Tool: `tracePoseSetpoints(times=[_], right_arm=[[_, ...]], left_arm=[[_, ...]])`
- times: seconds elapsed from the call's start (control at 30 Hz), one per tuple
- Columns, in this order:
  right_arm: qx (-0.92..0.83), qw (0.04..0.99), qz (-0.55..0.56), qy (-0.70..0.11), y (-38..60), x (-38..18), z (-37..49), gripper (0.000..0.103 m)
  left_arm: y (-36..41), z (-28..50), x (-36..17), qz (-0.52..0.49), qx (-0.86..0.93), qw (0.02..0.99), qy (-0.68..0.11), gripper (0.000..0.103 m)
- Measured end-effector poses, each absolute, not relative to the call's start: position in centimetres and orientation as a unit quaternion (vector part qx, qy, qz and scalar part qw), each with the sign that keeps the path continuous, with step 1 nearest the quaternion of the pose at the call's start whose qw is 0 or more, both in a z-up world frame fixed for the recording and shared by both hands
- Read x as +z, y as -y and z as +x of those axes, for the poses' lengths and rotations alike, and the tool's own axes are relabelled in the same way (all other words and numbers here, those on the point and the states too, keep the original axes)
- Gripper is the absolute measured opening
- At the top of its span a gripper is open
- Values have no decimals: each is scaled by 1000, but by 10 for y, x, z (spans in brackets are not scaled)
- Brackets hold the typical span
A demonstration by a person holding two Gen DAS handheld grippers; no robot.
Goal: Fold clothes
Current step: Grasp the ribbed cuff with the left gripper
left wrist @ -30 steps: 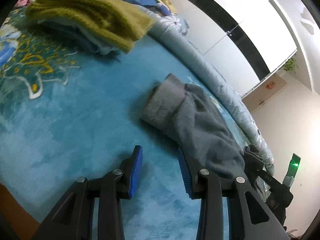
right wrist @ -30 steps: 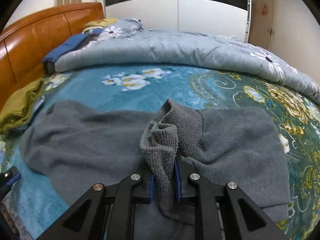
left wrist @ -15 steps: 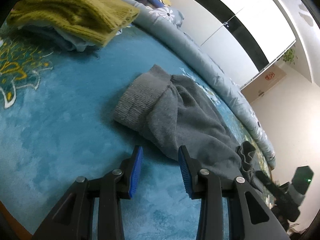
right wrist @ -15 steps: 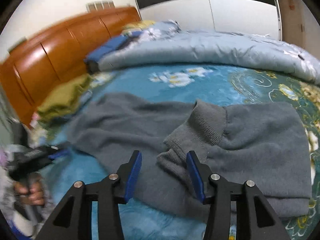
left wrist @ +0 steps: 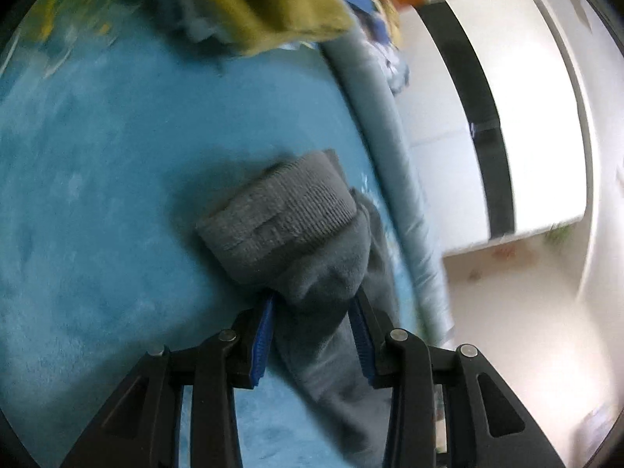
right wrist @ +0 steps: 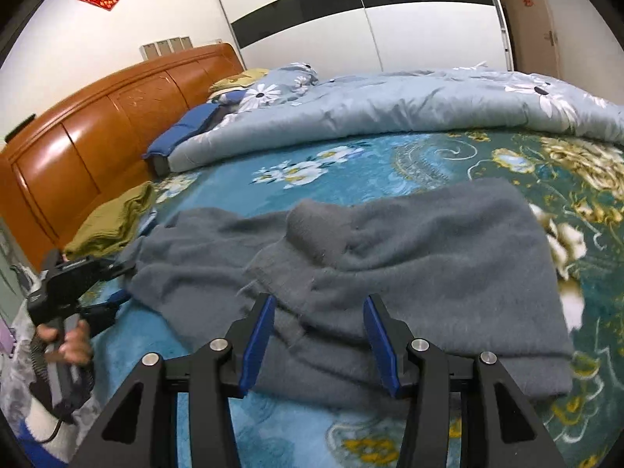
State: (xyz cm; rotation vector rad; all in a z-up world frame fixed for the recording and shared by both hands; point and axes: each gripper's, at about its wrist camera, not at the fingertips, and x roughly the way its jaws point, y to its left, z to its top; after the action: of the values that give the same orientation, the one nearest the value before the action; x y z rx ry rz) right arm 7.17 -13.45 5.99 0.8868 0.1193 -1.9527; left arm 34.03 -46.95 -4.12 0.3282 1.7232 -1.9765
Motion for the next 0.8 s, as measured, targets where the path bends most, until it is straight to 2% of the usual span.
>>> tracePoseSetpoints(times=[0.17, 0.23, 0.3, 0.37, 0.5, 0.57, 0.6, 0.63, 0.7, 0.8], right_arm=[[-809, 465, 359, -35, 111, 64, 65, 52], [-814, 456, 358, -32, 103, 66, 61, 51], [-817, 452, 357, -29, 97, 67, 58, 52], [-817, 454, 356, -23, 94, 68, 57, 51], [-813, 461, 356, -19, 92, 68, 58, 52], [-811, 464, 357, -17, 90, 67, 59, 52], [-811, 464, 356, -16, 88, 67, 59, 52], [-811, 464, 355, -14, 86, 67, 58, 52], [-815, 460, 353, -9, 79, 67, 56, 52], [-820, 452, 352, 3, 65, 68, 49, 52]], left_arm=[[458, 363, -48, 83, -702, 264, -656, 40], [461, 362, -48, 76, -698, 264, -661, 53], [467, 359, -49, 73, -695, 263, -666, 54], [472, 356, -48, 73, -693, 262, -668, 61], [481, 348, -43, 88, -699, 279, -652, 62], [484, 344, -41, 94, -703, 288, -644, 60], [484, 342, -39, 103, -706, 296, -635, 54], [485, 340, -37, 112, -710, 304, -625, 38], [486, 335, -32, 132, -714, 324, -606, 26], [478, 329, -11, 137, -732, 341, -574, 19]])
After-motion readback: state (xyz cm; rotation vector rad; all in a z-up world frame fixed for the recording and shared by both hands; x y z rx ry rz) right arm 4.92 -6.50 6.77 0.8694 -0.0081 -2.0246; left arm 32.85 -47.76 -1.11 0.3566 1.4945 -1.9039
